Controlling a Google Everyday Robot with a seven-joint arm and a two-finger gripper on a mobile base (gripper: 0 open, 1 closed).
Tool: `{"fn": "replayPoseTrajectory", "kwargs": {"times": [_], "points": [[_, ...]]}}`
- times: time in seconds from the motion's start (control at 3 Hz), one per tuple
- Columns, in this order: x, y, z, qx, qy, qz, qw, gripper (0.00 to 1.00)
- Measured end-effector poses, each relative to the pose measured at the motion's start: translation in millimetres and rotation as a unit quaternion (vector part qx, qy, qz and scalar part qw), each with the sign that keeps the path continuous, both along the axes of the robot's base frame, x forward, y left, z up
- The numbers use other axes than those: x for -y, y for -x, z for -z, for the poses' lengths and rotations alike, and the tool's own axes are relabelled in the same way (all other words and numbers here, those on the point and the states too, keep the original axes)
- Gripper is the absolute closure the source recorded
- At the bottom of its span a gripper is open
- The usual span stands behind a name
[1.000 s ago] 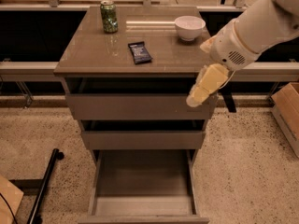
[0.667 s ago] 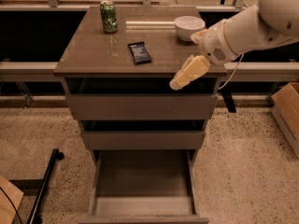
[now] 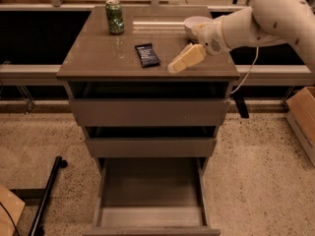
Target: Place rxbar blueberry into bottom drawer
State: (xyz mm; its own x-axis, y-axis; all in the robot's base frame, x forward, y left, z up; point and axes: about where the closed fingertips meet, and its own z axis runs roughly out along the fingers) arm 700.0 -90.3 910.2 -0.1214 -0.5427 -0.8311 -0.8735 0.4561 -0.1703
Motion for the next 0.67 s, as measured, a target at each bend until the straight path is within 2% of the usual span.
{"fn": "replayPoseTrajectory", "kwargs": {"times": [0.33,0.67], "points": [[1.7,-6.0,-9.2,0.011,-0.005,0.003,0.9999,0.0],[-9.9,-10.0,4.2,0.002,-0.03,0.016,0.9994,0.0]]}}
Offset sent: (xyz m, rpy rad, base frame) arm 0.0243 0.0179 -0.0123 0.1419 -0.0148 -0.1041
